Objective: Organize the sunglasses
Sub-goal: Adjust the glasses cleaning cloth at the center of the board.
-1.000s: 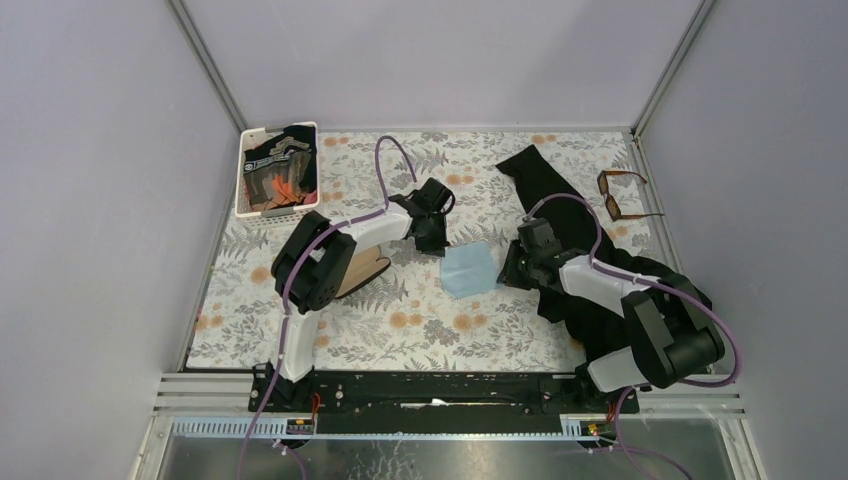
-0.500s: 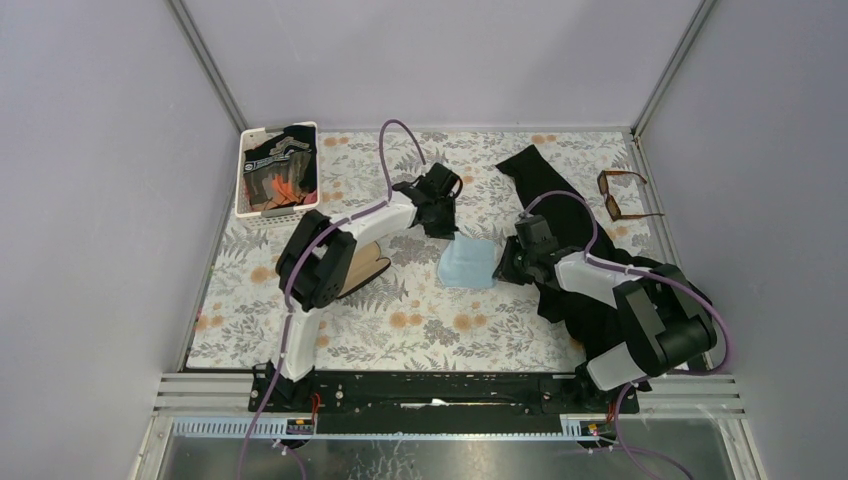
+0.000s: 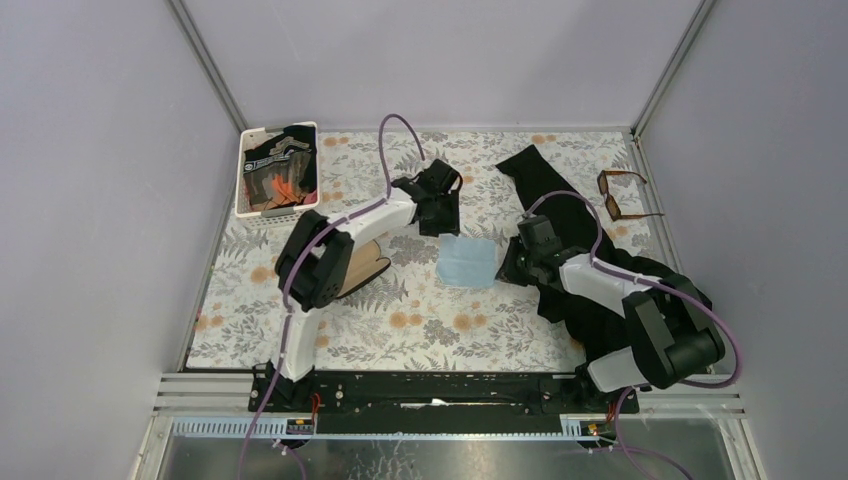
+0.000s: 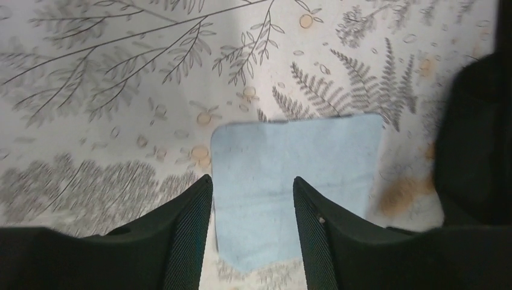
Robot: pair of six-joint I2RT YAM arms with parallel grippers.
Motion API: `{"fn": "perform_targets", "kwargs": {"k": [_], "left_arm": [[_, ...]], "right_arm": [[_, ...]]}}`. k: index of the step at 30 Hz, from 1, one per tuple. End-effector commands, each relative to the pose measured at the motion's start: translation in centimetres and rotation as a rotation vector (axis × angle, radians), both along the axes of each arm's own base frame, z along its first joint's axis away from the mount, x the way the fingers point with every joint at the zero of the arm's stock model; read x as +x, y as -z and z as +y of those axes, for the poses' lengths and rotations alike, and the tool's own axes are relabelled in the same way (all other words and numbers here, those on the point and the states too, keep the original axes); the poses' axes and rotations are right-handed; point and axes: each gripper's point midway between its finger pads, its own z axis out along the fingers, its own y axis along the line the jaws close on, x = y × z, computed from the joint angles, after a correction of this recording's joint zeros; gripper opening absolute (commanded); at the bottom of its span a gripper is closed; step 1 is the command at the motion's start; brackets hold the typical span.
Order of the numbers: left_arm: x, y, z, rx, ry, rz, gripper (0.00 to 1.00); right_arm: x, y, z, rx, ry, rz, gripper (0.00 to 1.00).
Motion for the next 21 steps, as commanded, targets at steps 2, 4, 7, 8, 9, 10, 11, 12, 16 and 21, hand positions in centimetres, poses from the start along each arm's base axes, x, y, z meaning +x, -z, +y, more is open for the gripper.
{"fn": "perform_targets", "kwargs": {"k": [2,4,7,8,9,10,11,12,16,21], "left_arm": [[-0.9,-5.7,1.8,-0.04,-0.031,-0.098,0.57],[-2.4,-5.5,2.4,-0.048,-0.026,-0.076,0.56],[-5.0,-3.9,3.1,-0.065,-0.015,-0.009,0.56],[-5.9,-3.3,3.3,-0.07,-0.017,0.009,0.56],[-6.5,-2.8,3.4,-0.075,-0.019,0.021,0.56],[-7.1,-2.2,3.6,-0.076,-0.022,0.033,0.56],[-7.6,-1.7,3.6,-0.082,-0.023,0.047,0.56],[-7.9,-1.2,3.5,-0.087,-0.02,0.059,0.55],[-8.9,0.5,2.8,-0.096,-0.009,0.099,0.53],[-9.0,2.0,2.1,-0.099,-0.01,0.122,0.46]], "right_arm": [[0.3,-2.3,0.4,0.034,0.004,-0.035,0.24],[0.5,-2.2,0.9,0.052,-0.003,-0.028,0.24],[0.6,-1.8,1.6,0.074,-0.012,-0.015,0.24],[0.6,-1.8,1.9,0.081,-0.015,-0.013,0.24],[0.6,-1.7,2.2,0.086,-0.02,-0.011,0.24],[0.6,-1.6,2.5,0.089,-0.026,-0.01,0.24],[0.6,-1.6,2.7,0.093,-0.029,-0.009,0.24],[0.6,-1.5,2.9,0.098,-0.035,-0.008,0.25],[0.4,-1.6,3.6,0.11,-0.052,-0.012,0.25],[1.1,-1.3,3.8,0.111,-0.044,-0.036,0.25]]}}
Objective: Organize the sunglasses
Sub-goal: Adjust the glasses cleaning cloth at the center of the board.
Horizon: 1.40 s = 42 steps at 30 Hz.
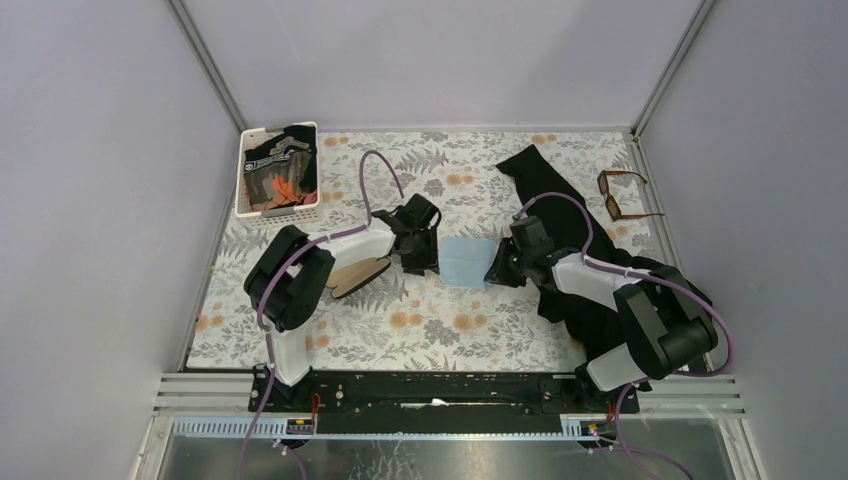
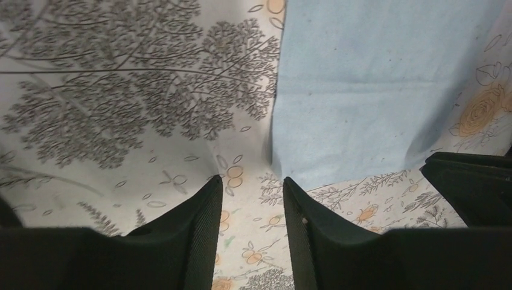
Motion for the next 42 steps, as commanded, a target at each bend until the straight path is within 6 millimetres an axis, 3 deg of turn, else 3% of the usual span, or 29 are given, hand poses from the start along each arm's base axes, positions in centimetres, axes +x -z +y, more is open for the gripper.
{"fn": "perform_targets", "kwargs": {"k": [1,5,9,11,19,26,29,31,36,39,42], "left_arm": [[0.8,0.5,-1.9,-0.065,-0.004,-0.019,0.43],[0.3,1.1,-2.7,-0.087,0.015,-0.012,0.34],[0.0,1.1,-3.3,-0.091,0.023,-0.005,0.08],[-0.1,0.9,-3.4,-0.1,0.021,-0.008,0.0],[-0.3,-1.7,-3.9,-0.145,0.034,-0.031,0.0],[-0.8,-3.8,-1.9,-0.08,-0.004,-0.049,0.0],[-1.1,-4.4,-0.7,-0.03,-0.011,-0.054,0.39],[-1.1,-4.6,0.4,0.02,-0.022,-0.065,0.5],[0.1,-5.2,0.8,0.047,-0.033,-0.117,0.51],[1.4,-4.9,-0.3,0.039,-0.01,-0.132,0.51],[3.6,-4.4,-0.7,0.053,-0.011,-0.152,0.6]], "right_arm": [[1.8,-0.9,1.3,0.032,0.002,-0.052,0.25],[1.6,0.2,0.8,0.007,0.007,-0.037,0.24],[1.2,0.9,0.2,-0.02,0.015,-0.027,0.23],[1.1,1.2,0.0,-0.031,0.015,-0.023,0.23],[0.8,1.2,-0.3,-0.034,0.028,-0.023,0.22],[0.1,1.2,-0.6,-0.045,0.014,-0.013,0.22],[-0.4,0.9,-0.2,-0.02,-0.01,-0.007,0.22],[-0.7,0.3,-0.1,-0.001,-0.016,-0.013,0.23],[-0.3,-1.7,-0.6,-0.018,0.001,-0.061,0.25],[1.0,-2.6,-1.1,-0.07,0.002,-0.1,0.27],[2.8,-3.3,-1.5,-0.127,-0.009,-0.125,0.31]]}}
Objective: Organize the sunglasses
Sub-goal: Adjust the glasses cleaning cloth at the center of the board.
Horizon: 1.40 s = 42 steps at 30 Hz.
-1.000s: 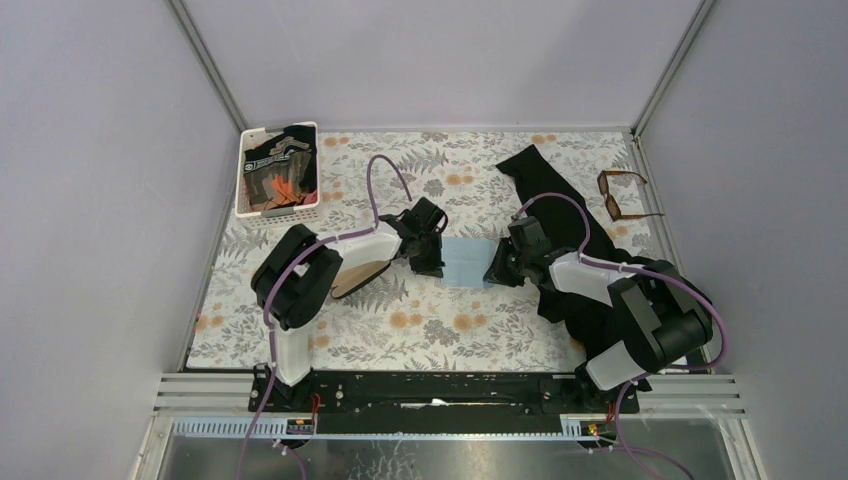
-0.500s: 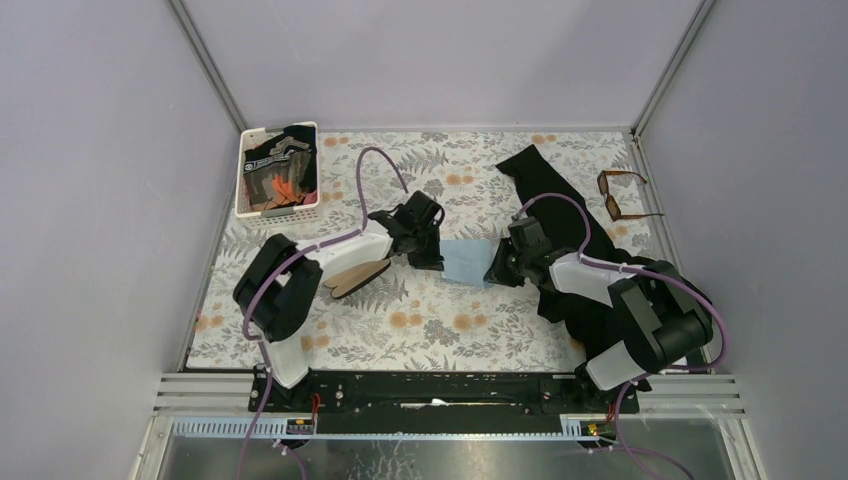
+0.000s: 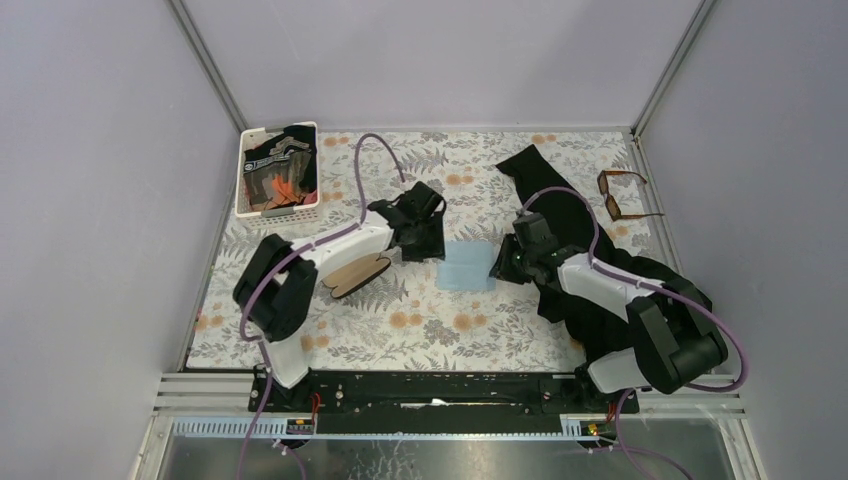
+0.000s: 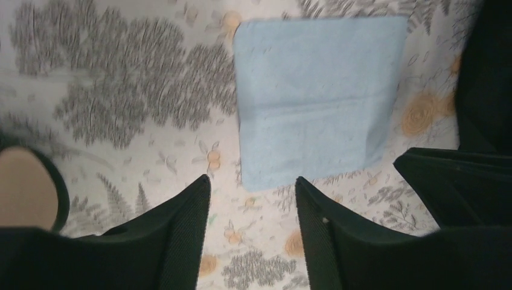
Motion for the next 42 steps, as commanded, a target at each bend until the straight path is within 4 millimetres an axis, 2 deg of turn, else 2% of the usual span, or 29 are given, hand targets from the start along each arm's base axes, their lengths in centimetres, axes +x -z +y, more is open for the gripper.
{"fn": "perform_targets", "kwargs": {"k": [1,3,5,10,13,16,21,24,28,38,42], "left_arm": [[4.1,0.8,-0.2,0.051,-0.009,-0.069,0.64],[5.6,1.6,-0.2,0.054,0.005,-0.095,0.69],[6.6,2.0,-1.0,0.024,0.05,-0.12,0.7],[8.5,3.3,-0.2,0.044,0.069,-0.108,0.68],[8.9,5.0,0.0,-0.029,0.054,-0.042,0.66],[9.2,5.6,0.1,-0.072,0.045,-0.041,0.64],[9.4,6.4,-0.6,-0.093,0.084,-0.004,0.51],[8.7,6.7,-1.4,-0.127,0.124,0.032,0.45],[8.1,7.0,-1.6,-0.137,0.135,0.052,0.41],[6.7,7.3,-1.5,-0.125,0.139,0.082,0.34],[6.6,7.4,-1.4,-0.121,0.139,0.082,0.27]], "right_arm": [[3.6,-2.1,-0.5,-0.098,-0.016,-0.084,0.31],[5.1,-2.1,-0.9,-0.137,-0.012,-0.09,0.32],[7.0,-2.3,-1.1,-0.163,0.001,-0.097,0.32],[9.8,-1.5,-1.2,-0.191,0.003,-0.089,0.39],[11.0,-0.7,-1.2,-0.219,-0.01,-0.075,0.41],[11.8,-0.2,-1.4,-0.228,-0.009,-0.067,0.42],[12.0,1.0,-1.1,-0.234,-0.034,-0.031,0.42],[11.5,1.6,-0.8,-0.218,-0.042,-0.014,0.39],[10.9,2.2,-0.4,-0.188,-0.057,0.002,0.35],[10.7,1.4,0.6,-0.133,-0.085,-0.009,0.22],[10.6,1.5,0.6,-0.138,-0.087,-0.005,0.14]]}}
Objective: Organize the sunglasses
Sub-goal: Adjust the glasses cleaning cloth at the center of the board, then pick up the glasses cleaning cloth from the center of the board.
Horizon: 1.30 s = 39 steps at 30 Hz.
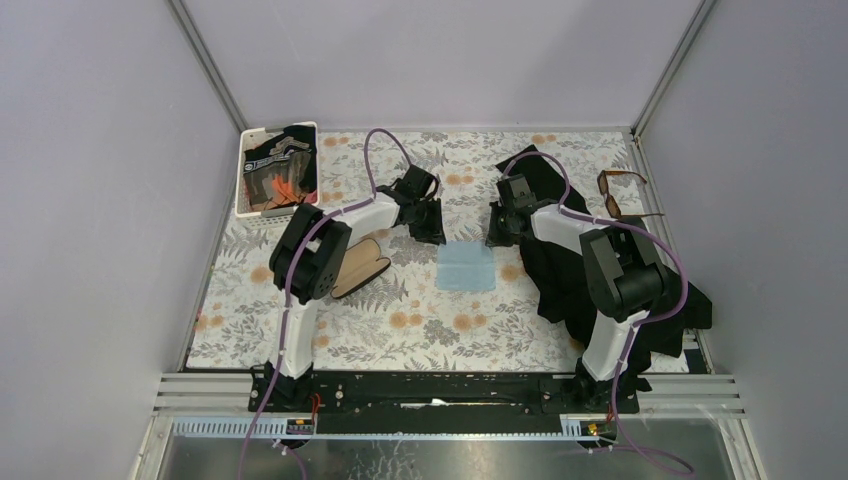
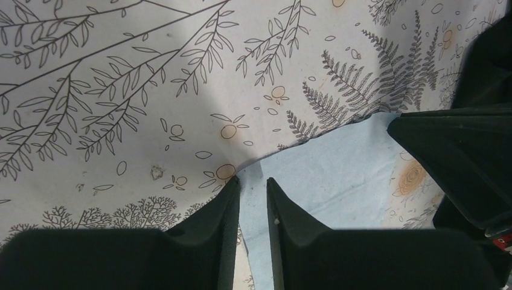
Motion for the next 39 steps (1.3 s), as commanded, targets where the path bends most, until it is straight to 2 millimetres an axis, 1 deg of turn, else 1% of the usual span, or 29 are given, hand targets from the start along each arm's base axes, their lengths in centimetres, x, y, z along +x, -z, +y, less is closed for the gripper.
{"fn": "perform_targets", "kwargs": {"k": [1,8,11,16,19,20,23,29,35,39], "left_arm": [[-2.0,2.4,1.0,0.055,0.017,0.067,0.27],[-2.1,2.1,1.3,0.132,0.038,0.031,0.28],[-2.3,2.0,1.1,0.129,0.042,0.03,0.25],[-2.4,2.4,0.8,0.124,0.043,0.043,0.16],[-2.2,2.3,0.8,0.125,0.029,0.04,0.03],[-2.1,2.1,0.8,0.125,0.024,0.034,0.0],[-1.5,1.4,0.9,0.131,0.011,0.009,0.0],[-1.1,-1.6,0.3,0.077,0.031,-0.063,0.0],[-1.6,-3.3,-0.2,0.034,0.05,-0.077,0.0],[-2.6,-3.9,-0.2,0.005,0.063,-0.075,0.0]], "right_arm": [[0.2,-0.3,0.2,0.014,-0.014,-0.014,0.12],[-0.1,-0.2,-0.1,0.007,-0.008,-0.014,0.01],[-0.2,-0.2,-0.2,0.005,-0.002,-0.016,0.0],[-0.2,-0.2,-0.2,0.007,-0.001,-0.015,0.0],[-0.3,-0.2,-0.1,0.011,-0.003,-0.013,0.0],[-0.3,-0.3,-0.1,0.013,-0.004,-0.014,0.0],[-0.3,-0.6,0.0,0.016,-0.008,-0.02,0.0],[-0.2,-1.7,-0.2,0.021,-0.002,-0.057,0.0],[-0.5,-2.5,-0.4,0.03,-0.001,-0.078,0.0],[-1.3,-2.8,-0.4,0.043,-0.004,-0.081,0.0]]}}
